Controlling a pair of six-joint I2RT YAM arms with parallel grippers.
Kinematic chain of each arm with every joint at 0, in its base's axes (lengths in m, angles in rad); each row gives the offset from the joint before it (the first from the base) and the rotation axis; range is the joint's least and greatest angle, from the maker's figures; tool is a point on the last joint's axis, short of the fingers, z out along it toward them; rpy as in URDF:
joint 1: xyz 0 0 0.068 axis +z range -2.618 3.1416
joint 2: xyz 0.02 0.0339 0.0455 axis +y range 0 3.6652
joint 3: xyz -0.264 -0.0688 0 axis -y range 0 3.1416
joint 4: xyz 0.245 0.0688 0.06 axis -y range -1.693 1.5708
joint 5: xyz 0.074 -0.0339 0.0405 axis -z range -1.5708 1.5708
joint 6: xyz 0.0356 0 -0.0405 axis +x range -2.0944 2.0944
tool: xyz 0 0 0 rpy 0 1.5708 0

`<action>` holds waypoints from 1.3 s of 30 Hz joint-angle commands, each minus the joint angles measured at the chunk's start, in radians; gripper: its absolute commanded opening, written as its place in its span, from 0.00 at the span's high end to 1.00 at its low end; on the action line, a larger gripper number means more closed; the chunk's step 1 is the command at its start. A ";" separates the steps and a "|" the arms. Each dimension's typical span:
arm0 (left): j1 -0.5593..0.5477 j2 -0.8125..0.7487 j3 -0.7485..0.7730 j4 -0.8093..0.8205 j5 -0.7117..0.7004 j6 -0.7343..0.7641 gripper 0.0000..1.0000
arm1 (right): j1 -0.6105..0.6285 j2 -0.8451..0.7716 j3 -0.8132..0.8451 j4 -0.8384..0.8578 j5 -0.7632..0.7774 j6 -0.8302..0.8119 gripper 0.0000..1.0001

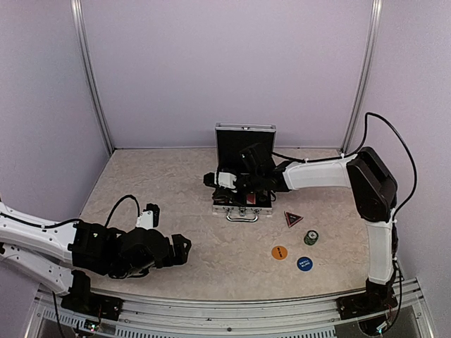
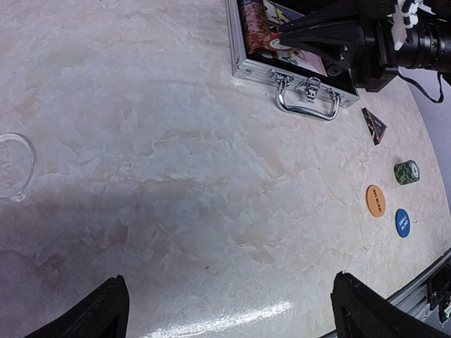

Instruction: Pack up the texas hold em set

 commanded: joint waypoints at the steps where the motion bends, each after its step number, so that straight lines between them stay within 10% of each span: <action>1: -0.006 0.004 0.001 0.006 -0.007 -0.006 0.01 | -0.010 0.022 0.027 -0.018 -0.004 -0.005 1.00; 39: -0.006 0.004 -0.019 0.021 0.000 -0.020 0.01 | -0.018 0.055 0.054 0.007 0.047 0.018 1.00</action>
